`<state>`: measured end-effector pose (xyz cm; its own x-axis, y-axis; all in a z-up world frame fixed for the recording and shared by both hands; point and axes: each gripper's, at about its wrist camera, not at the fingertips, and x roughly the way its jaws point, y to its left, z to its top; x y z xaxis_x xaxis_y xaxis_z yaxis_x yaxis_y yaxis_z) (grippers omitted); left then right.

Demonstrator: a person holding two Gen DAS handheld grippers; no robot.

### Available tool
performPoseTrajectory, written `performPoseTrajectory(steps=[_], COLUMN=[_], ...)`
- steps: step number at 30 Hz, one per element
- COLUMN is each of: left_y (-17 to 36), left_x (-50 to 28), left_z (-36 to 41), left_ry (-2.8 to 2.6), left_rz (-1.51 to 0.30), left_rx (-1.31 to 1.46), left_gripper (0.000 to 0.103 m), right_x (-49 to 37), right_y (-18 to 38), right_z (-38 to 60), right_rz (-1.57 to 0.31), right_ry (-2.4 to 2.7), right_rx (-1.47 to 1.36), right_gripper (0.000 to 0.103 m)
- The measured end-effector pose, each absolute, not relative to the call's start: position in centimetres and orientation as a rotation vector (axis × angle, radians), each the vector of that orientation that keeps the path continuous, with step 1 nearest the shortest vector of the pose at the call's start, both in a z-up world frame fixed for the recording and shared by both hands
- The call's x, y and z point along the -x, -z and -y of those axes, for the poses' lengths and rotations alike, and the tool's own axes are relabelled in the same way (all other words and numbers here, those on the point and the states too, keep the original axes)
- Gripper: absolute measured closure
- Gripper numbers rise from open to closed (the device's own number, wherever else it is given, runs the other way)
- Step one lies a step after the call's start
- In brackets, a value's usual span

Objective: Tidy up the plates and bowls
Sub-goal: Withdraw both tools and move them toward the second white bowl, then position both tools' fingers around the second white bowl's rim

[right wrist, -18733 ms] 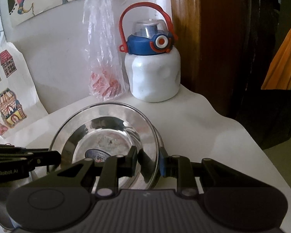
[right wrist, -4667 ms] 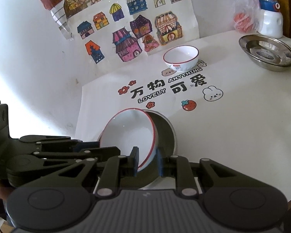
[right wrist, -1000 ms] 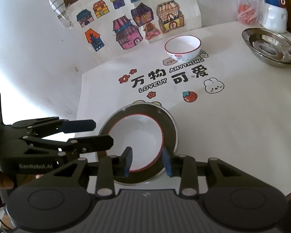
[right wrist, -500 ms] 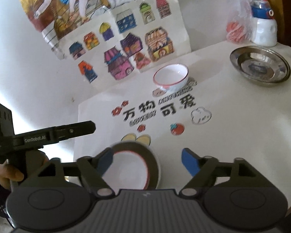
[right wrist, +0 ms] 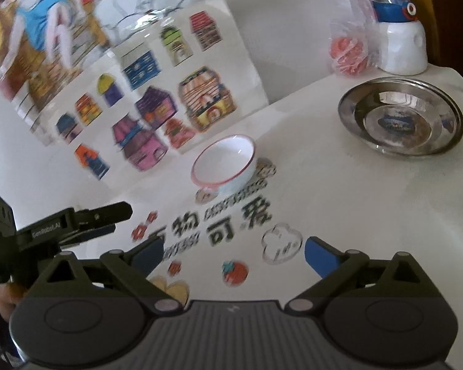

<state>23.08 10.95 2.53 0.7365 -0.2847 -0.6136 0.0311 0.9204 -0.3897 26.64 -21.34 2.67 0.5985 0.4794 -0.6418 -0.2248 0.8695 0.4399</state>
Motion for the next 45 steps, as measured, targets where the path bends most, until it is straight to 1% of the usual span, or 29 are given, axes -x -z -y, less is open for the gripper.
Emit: performPoseTrajectory(steps=[7,14,21,31,36,45], left_y=[-1.5,-0.6,0.4,1.6,1.9,1.9], left_x=[-27.7,-31.4,-34.1,-34.7,-34.2,-33.6], left_z=[-10.1,-9.0,-8.4,-7.5,-7.4,-8.1], left_ry=[0.178,0.181,0.167,0.183,0.189,0.169], left_rz=[-0.7,-0.677,-0.696,-0.689,-0.657,-0.619], left_rx=[0.384,0.374,0.396,0.417,0.419,0.438], left_gripper=[0.001,0.001,0.001,0.001,0.001,0.001], right_x=[-31.2,-34.9,-36.4,-36.9,-36.7,-36.8], right_y=[-1.9,-0.5,0.8,1.4,1.4,1.8], right_z=[22.7,22.0,21.4,20.5,20.3,20.4], right_rz=[-0.796,-0.78,-0.771,-0.732,-0.695,-0.635], right_ry=[-0.407,-0.407,-0.388,-0.397,-0.379,-0.377], right_rx=[-0.396,-0.414,-0.395,-0.415,-0.406,-0.414], right_gripper=[0.002,0.002,0.01,0.014,0.017,0.017])
